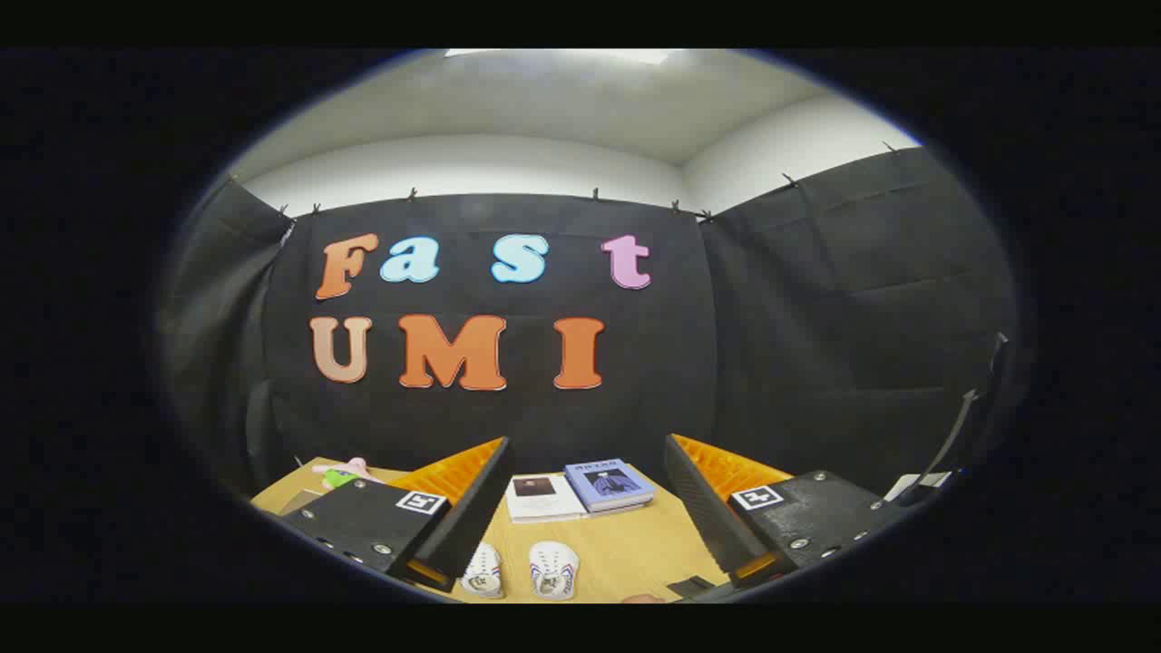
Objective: Open the storage box then place both shoes into the box .Put the left shoe in first, then the right shoe, with the right side of both shoes facing outward in a uniform manner.
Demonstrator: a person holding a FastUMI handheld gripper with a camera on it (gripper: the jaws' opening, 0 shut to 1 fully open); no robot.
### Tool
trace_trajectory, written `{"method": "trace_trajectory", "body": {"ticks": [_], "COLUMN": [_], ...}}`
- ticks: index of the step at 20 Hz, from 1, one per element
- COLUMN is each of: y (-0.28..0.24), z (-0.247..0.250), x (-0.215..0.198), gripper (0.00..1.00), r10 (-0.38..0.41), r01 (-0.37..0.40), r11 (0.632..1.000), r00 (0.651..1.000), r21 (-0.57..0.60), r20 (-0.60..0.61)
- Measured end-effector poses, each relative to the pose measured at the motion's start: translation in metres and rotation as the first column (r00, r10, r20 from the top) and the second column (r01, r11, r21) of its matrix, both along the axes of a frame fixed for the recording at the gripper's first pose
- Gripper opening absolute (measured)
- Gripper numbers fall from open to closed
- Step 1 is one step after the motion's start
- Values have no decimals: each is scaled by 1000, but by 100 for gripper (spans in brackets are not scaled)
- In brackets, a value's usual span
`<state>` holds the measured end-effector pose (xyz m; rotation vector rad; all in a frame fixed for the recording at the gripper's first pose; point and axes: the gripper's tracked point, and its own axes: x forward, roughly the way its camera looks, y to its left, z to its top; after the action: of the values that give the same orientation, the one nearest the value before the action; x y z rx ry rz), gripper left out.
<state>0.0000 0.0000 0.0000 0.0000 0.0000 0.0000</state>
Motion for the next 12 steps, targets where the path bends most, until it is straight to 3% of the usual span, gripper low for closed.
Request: {"method": "trace_trajectory", "body": {"ticks": [4,12], "y": [2,11], "z": [-3,-11], "x": [8,21], "gripper": [98,99], "r10": [-5,0], "r01": [5,0], "r11": [999,999], "r00": [1000,1000], "r21": [-51,-44], "r20": [4,-4]}}
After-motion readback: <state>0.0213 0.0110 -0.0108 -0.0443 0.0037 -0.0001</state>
